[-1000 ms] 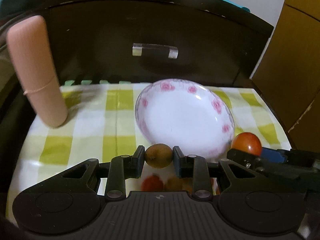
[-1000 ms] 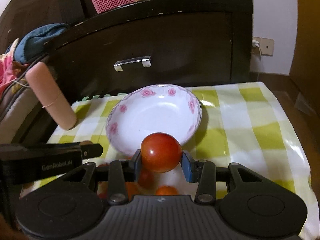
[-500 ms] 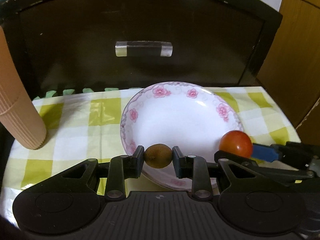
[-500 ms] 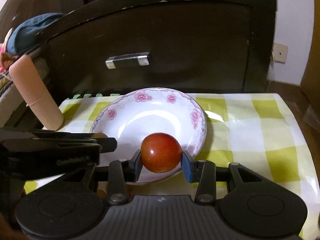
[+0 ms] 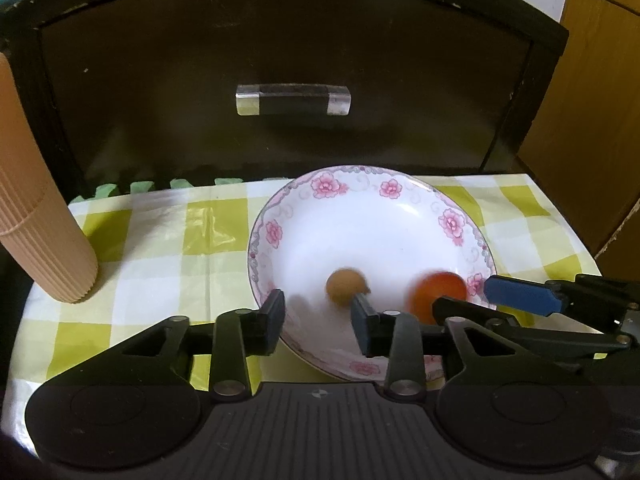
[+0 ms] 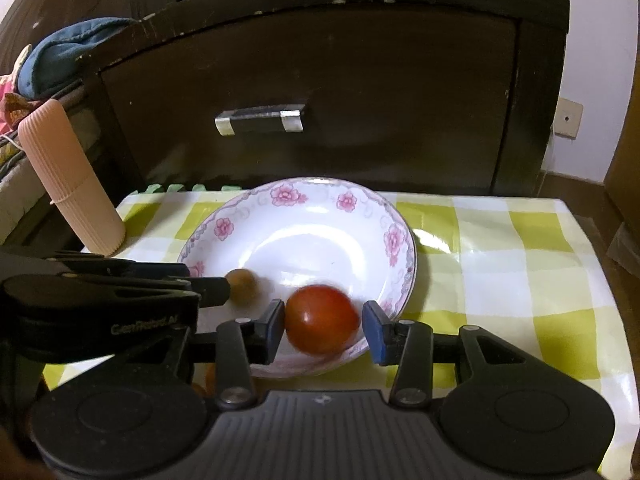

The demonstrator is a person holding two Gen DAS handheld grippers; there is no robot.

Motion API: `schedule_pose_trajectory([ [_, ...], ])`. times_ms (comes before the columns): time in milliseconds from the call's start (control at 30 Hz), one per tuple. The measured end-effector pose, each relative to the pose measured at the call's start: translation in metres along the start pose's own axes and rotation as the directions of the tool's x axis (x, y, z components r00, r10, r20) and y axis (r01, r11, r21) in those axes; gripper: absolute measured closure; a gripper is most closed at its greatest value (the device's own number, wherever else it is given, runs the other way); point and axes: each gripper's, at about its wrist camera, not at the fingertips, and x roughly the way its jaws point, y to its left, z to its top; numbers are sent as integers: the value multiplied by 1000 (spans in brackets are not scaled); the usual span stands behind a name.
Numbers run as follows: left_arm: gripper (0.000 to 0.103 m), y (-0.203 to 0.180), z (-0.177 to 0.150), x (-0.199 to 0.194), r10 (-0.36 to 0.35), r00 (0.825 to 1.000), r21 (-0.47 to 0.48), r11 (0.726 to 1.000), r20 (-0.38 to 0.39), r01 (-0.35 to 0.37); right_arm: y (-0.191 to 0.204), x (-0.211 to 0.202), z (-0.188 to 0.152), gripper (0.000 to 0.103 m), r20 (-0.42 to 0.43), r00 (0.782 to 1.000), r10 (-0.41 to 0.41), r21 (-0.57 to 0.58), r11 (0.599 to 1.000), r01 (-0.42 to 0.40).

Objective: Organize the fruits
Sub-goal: 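Carry the red tomato and brown kiwi in both grippers over the white bowl, then open the right gripper over the bowl while the left gripper releases the kiwi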

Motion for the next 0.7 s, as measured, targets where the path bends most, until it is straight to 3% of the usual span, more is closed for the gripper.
schedule_pose_trajectory([
  [100,46,2,1,-2,9,1000,-8,1000,2,-9,-1,-2,2,60,6,1000,-2,2,1000,2],
  [700,42,3,-3,-49,3,999,-18,1000,33,-3,10,-46,1,58,60,998,2,-16,1000,-1],
])
